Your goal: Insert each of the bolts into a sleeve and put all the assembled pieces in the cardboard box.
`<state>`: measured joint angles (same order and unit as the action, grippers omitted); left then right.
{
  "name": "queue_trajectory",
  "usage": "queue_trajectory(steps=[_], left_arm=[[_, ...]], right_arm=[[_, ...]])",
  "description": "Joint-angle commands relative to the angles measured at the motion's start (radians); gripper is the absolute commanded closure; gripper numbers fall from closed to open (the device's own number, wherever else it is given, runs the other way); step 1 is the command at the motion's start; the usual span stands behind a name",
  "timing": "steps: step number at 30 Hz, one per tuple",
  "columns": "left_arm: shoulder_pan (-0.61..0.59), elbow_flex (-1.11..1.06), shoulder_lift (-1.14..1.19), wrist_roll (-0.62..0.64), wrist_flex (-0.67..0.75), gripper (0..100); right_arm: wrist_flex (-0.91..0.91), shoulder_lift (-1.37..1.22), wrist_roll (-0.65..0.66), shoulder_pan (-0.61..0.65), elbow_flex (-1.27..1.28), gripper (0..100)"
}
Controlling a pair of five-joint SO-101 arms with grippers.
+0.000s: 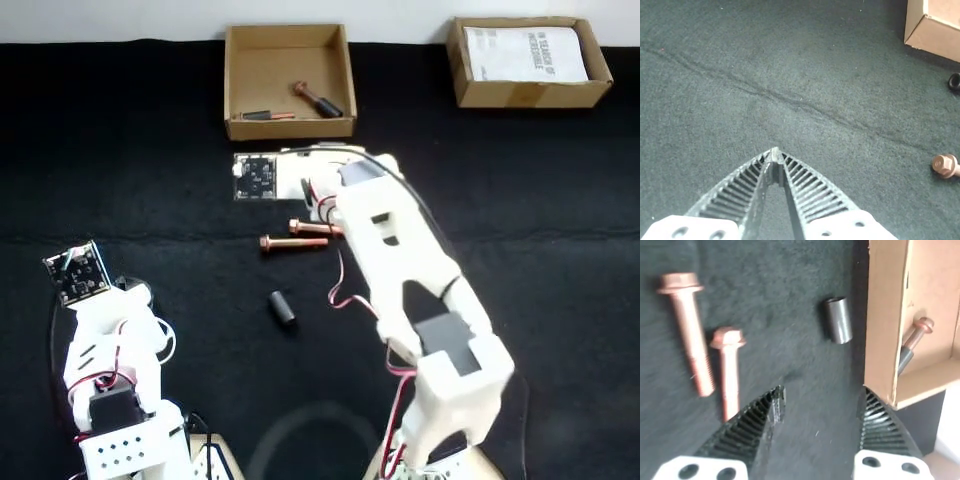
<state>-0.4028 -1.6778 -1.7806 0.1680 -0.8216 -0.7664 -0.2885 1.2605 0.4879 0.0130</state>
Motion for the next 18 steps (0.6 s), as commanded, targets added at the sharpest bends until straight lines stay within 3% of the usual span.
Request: queue_trajectory(steps=[1, 18], left_arm=[[-0.012, -0.016, -0.035, 0.002, 0.0, 99], [-0.059, -0.016, -0.036, 0.002, 0.005, 99]], right_arm=[[0.099, -0.068, 0.035, -0.001, -0.048, 78.2], [0.061, -0.641, 0.041, 0.033, -0.748, 78.2]])
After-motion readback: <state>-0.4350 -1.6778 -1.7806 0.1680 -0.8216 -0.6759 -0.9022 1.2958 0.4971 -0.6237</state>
